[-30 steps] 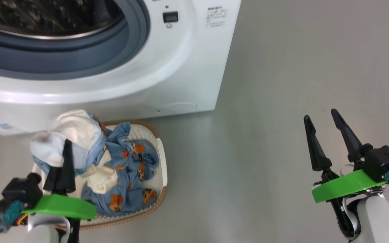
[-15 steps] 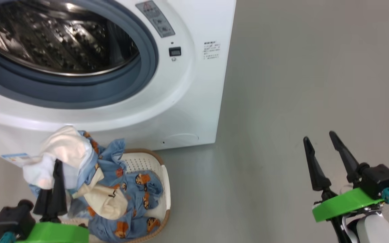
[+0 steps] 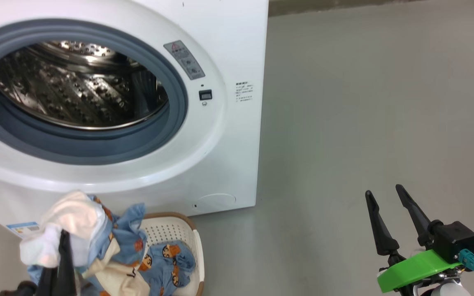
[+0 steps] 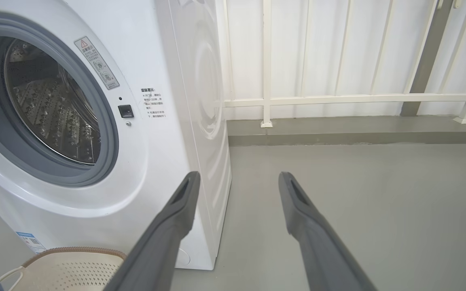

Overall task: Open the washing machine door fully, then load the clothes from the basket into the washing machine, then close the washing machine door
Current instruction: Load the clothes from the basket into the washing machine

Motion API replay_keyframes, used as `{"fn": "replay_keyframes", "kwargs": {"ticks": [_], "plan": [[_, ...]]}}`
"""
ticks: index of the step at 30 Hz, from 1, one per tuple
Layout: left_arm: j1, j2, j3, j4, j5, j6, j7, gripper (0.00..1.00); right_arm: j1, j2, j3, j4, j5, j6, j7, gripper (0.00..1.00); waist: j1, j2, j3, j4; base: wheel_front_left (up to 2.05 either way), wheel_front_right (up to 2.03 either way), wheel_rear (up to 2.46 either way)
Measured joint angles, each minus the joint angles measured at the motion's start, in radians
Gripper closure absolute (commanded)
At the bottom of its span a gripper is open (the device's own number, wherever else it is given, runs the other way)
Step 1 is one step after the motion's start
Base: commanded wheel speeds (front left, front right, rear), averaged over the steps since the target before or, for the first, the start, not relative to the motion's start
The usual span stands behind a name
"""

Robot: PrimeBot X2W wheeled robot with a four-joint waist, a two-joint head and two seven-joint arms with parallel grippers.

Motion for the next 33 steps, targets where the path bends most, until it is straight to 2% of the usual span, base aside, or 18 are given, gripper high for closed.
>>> {"fn": "replay_keyframes", "kwargs": {"ticks": [8,17,22,33], "plan": [[0.06,0.001,-0.027,-0.03,-0.001,0.026,0.0,1.0,0.023,0.001,-0.003,0.004,0.0,0.0,0.0,0.0,0.0,0.0,-0.042,-0.007,0.0,0.0,0.0],[0.042,0.001,-0.063,-0.017,-0.01,0.026,0.0,1.0,0.029,0.006,-0.007,0.0,0.001,0.0,0.0,0.0,0.0,0.0,-0.018,0.003,0.0,0.0,0.0],[-0.033,0.001,-0.074,0.003,-0.009,0.026,0.0,1.0,0.027,0.008,-0.008,-0.004,0.002,0.0,0.0,0.0,0.0,0.0,0.009,0.002,0.0,0.0,0.0],[-0.343,0.011,-0.057,0.16,0.028,-0.003,0.0,1.0,-0.02,0.02,0.005,-0.018,0.008,0.0,0.0,0.0,0.0,0.0,0.103,-0.015,0.0,0.0,0.0]]}}
